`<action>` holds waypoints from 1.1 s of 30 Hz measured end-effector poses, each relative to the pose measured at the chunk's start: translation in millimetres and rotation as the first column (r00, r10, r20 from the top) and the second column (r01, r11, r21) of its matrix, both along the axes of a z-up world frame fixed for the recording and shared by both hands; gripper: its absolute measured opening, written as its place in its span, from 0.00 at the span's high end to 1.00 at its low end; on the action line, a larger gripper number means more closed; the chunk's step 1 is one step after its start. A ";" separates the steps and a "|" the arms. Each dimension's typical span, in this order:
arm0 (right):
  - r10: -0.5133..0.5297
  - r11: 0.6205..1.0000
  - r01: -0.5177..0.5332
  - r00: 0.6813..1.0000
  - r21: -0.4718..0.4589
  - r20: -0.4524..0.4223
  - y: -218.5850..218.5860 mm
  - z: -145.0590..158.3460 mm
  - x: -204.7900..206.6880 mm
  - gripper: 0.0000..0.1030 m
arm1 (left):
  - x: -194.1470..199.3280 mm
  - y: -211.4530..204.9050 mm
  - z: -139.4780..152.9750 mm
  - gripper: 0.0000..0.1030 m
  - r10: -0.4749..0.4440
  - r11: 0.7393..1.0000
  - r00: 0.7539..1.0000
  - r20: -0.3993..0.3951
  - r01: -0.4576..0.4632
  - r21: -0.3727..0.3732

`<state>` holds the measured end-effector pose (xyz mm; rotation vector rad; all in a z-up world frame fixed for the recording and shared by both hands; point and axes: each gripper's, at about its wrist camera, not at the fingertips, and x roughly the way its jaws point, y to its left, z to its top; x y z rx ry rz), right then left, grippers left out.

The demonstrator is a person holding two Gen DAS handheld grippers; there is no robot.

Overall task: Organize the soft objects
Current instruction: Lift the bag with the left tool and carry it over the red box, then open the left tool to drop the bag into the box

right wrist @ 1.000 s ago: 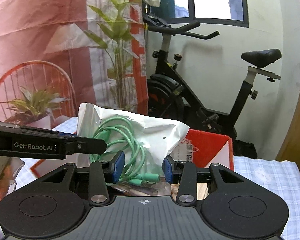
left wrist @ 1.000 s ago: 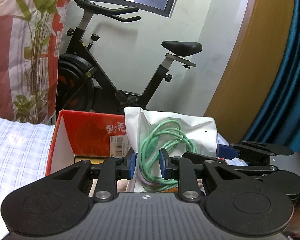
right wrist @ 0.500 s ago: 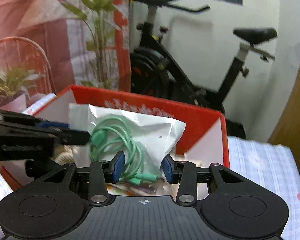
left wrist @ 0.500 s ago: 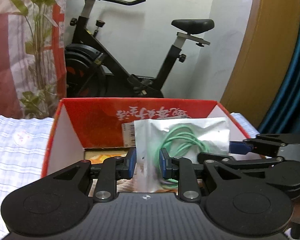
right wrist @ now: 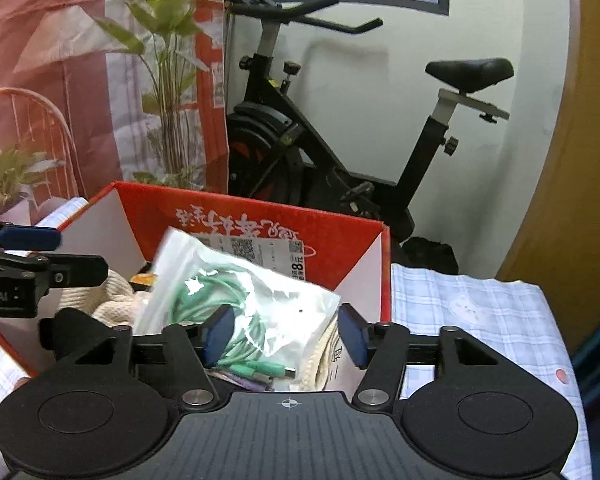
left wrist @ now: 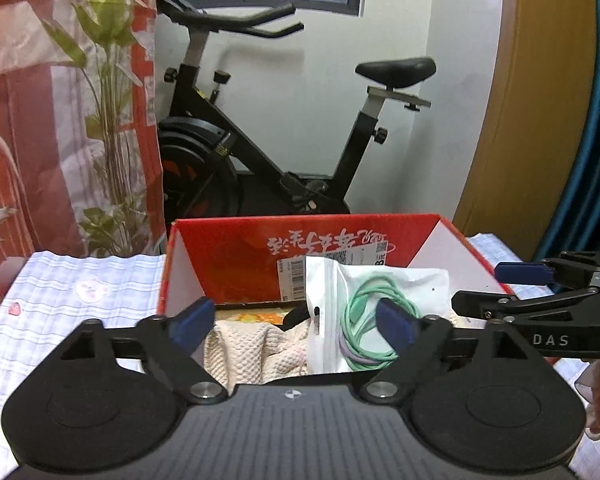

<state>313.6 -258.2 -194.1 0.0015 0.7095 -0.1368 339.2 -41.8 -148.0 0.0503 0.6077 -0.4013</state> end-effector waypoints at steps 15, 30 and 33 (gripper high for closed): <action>0.065 0.998 -0.065 0.995 0.001 0.069 30.5 34.3 -65.6 0.00 | -61.8 26.5 20.3 0.00 0.033 0.999 0.999 0.010 -0.033 0.006; 0.043 0.997 -0.049 0.995 0.059 0.090 45.4 28.9 -141.5 0.00 | -133.1 52.8 -1.7 0.00 0.098 0.995 0.995 -0.015 -0.098 0.001; 0.038 0.997 -0.044 0.995 0.057 0.089 49.2 22.0 -158.6 0.00 | -146.1 55.8 -11.1 0.00 0.105 0.994 0.994 -0.032 -0.105 -0.007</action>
